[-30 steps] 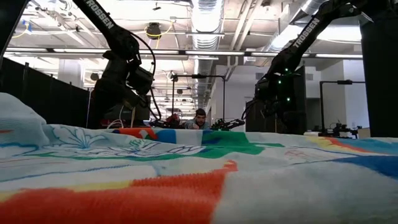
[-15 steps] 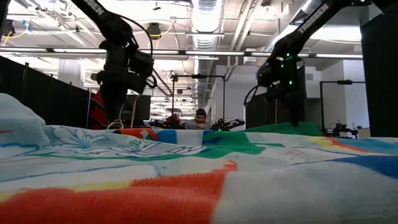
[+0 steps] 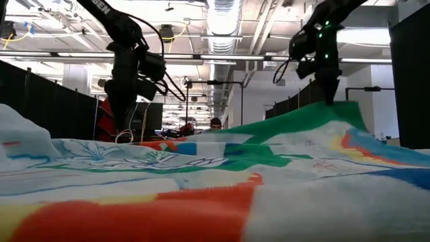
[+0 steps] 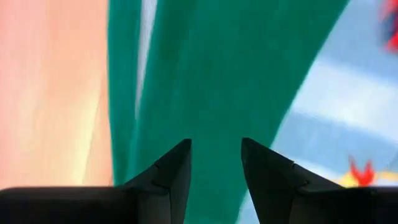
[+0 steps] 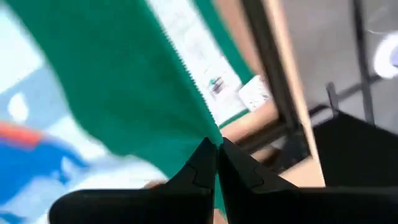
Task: Roll towel
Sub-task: Roll the multicolor dinosaur print towel
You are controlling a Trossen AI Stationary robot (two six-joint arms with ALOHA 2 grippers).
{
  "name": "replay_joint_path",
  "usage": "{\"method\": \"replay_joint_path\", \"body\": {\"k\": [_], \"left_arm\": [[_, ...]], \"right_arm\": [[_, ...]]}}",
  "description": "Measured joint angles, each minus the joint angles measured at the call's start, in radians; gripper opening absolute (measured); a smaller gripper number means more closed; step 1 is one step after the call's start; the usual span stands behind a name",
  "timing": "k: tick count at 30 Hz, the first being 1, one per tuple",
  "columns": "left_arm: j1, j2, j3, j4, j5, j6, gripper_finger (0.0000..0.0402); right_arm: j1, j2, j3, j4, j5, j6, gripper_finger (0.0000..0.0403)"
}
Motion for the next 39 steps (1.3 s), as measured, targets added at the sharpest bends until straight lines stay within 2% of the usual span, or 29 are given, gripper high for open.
{"method": "replay_joint_path", "body": {"k": [3, 6, 12, 16, 19, 24, 31, 39], "left_arm": [[0.001, -0.027, 0.000, 0.008, -0.037, -0.008, 0.0125], [0.015, -0.037, 0.000, 0.078, -0.042, -0.009, 0.0125], [0.037, -0.037, -0.010, 0.165, -0.046, -0.037, 0.0125], [0.040, -0.037, -0.011, 0.201, -0.037, -0.014, 0.0125], [0.040, -0.030, -0.011, 0.250, -0.032, 0.011, 0.0125], [0.047, 0.038, -0.011, 0.298, 0.066, 0.033, 0.0125], [0.059, 0.188, -0.011, 0.314, 0.040, 0.094, 0.0125], [0.071, 0.229, -0.005, 0.290, 0.010, 0.094, 0.0125]], "right_arm": [[-0.016, -0.018, -0.013, 0.133, 0.007, 0.071, 0.0000], [-0.065, 0.044, -0.050, 0.318, 0.007, 0.136, 0.0000], [-0.115, 0.262, -0.059, 0.226, 0.041, 0.189, 0.0000], [-0.102, 0.332, -0.059, 0.222, 0.040, 0.180, 0.0000], [-0.083, 0.342, -0.059, 0.258, 0.039, 0.163, 0.0000], [-0.068, 0.328, -0.059, 0.266, 0.033, 0.161, 0.0000], [-0.070, 0.303, -0.059, 0.264, 0.031, 0.160, 0.0000], [-0.070, 0.303, -0.059, 0.271, -0.025, 0.177, 0.0000]]}}
